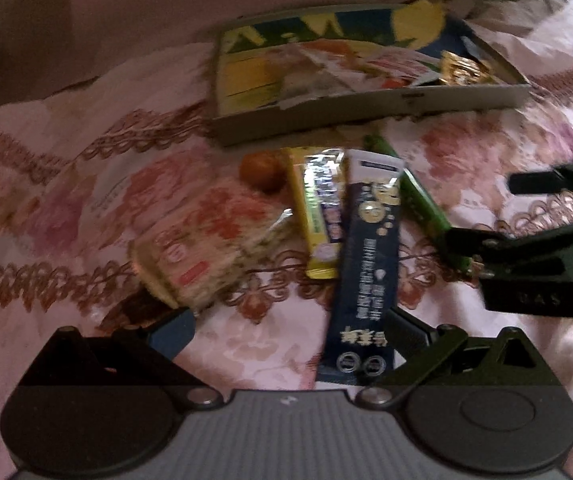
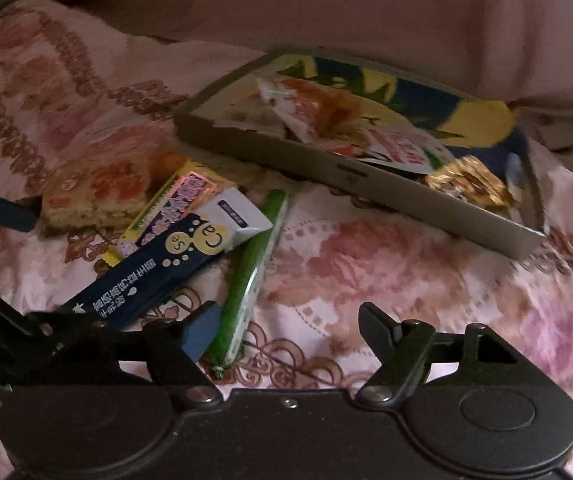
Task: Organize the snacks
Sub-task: 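Close the left tool on the blue Ca stick pack while the right tool reaches the green tube, then close the right tool on the green tube while the left tool lifts the blue pack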
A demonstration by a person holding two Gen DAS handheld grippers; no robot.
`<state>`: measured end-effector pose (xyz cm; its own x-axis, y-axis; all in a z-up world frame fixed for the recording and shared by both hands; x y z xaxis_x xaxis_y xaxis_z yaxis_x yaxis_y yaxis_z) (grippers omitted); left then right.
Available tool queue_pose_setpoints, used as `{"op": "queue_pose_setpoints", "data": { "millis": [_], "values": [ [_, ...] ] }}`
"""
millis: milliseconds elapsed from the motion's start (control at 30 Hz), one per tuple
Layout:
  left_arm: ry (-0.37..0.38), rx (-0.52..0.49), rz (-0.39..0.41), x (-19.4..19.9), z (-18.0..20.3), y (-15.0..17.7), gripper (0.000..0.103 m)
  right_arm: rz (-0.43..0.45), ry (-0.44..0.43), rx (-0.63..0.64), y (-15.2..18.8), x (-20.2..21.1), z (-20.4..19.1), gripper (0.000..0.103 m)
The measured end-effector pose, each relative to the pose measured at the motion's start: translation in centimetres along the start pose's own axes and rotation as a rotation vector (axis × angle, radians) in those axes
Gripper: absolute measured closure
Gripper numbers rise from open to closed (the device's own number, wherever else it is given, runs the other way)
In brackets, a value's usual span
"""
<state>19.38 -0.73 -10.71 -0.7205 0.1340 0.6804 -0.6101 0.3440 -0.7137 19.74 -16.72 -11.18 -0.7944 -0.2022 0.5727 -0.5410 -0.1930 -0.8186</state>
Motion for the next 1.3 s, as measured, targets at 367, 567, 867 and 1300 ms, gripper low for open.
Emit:
{"op": "queue_pose_setpoints", "data": {
  "millis": [367, 567, 867, 1300],
  "values": [
    [0.041, -0.128, 0.053, -1.2, 2.4, 0.1, 0.012, -0.011, -0.024, -0.113, 0.1, -2.1, -0.2, 0.051],
    [0.096, -0.093, 0.032, -1.4, 2.4, 0.2, 0.036, -0.044, 0.008, -0.2, 0.1, -1.6, 0.2, 0.069],
    [0.134, -0.028, 0.022, -1.5, 2.0, 0.2, 0.057, -0.036, -0.011, -0.222, 0.3, -1.7, 0.3, 0.074],
    [0.151, -0.022, 0.02, -1.7, 2.5, -0.1, 0.064, -0.021, -0.01, -0.178, 0.5, -1.3, -0.2, 0.084]
  ]
}}
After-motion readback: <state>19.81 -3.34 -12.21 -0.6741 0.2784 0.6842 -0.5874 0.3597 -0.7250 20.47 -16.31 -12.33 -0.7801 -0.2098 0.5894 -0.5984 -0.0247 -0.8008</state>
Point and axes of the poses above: each gripper's, at about its wrist camera, not at the fingertips, and x roughly against the way its jaws point, z to its right, y to its underside, the point moved 3 cm from there along -x, roughly the way its jaws point, and after that the axes turned 15 degrees about z, right-handed, at the moved point
